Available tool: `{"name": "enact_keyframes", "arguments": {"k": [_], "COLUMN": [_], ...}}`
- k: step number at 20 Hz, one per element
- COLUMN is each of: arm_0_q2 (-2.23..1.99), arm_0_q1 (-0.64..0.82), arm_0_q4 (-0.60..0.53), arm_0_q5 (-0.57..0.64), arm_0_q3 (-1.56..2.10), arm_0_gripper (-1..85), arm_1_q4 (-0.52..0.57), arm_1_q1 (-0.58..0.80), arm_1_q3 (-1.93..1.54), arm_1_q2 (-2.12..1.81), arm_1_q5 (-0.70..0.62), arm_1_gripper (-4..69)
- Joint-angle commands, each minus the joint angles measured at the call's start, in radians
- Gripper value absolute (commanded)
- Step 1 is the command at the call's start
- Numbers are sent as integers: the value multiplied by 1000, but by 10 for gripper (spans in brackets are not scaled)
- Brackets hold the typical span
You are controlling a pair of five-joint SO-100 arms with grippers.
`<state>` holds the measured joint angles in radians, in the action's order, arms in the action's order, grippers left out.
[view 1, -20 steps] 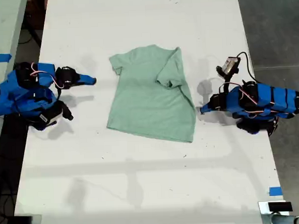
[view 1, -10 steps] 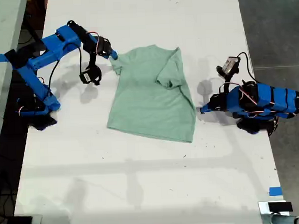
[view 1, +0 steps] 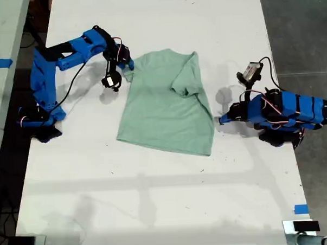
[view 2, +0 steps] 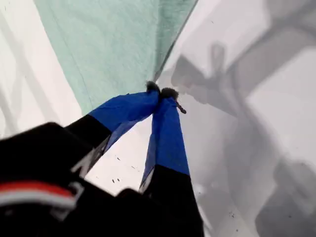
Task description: Fold t shirt
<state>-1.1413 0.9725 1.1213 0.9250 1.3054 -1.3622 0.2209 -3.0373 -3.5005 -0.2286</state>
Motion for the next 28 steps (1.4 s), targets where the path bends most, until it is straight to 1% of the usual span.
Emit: {"name": "enact_keyframes", "arguments": {"k": [1,2,3,4,8,9,11,12,13,14,16,20,23,24,25,28], "arm_0_q2": [-12,-8,12,38,95,69,-6,-38,-52,-44,2,74,169,207,245,259], "arm_0_q1": [38,35,28,26,92,100,67,43,23,9,23,87,100,92,89,80], "arm_0_q4": [14,11,11,23,86,84,100,127,161,201,265,267,239,229,222,232], "arm_0_q5": [-54,-57,-58,-60,-137,-146,-144,-155,-169,-170,-164,-149,-155,-150,-163,-172], "arm_0_q3": [-17,-18,-28,-40,-21,0,-25,-67,-129,-209,-313,-285,-285,-290,-288,-298], "arm_0_gripper": [110,106,70,0,0,0,0,24,122,174,179,176,175,96,0,0], "arm_1_q4": [-2,-2,-2,-2,-2,-2,-2,-2,0,0,0,3,5,5,5,5], "arm_1_q1": [-12,-14,-15,-15,-15,-15,-15,-15,-15,-15,-17,-18,-21,-21,-21,-21], "arm_1_q3": [-17,-17,-17,-17,-17,-17,-17,-17,-17,-17,-17,-17,-17,-17,-17,-17], "arm_1_q2": [-11,-11,-11,-11,-11,-11,-11,-11,-11,-11,-11,-11,-11,-11,-11,-11], "arm_1_q5": [2,2,3,3,3,3,3,3,2,0,-2,-6,-8,-8,-8,-8], "arm_1_gripper": [7,7,7,7,7,7,7,6,6,6,6,6,6,6,6,6]}}
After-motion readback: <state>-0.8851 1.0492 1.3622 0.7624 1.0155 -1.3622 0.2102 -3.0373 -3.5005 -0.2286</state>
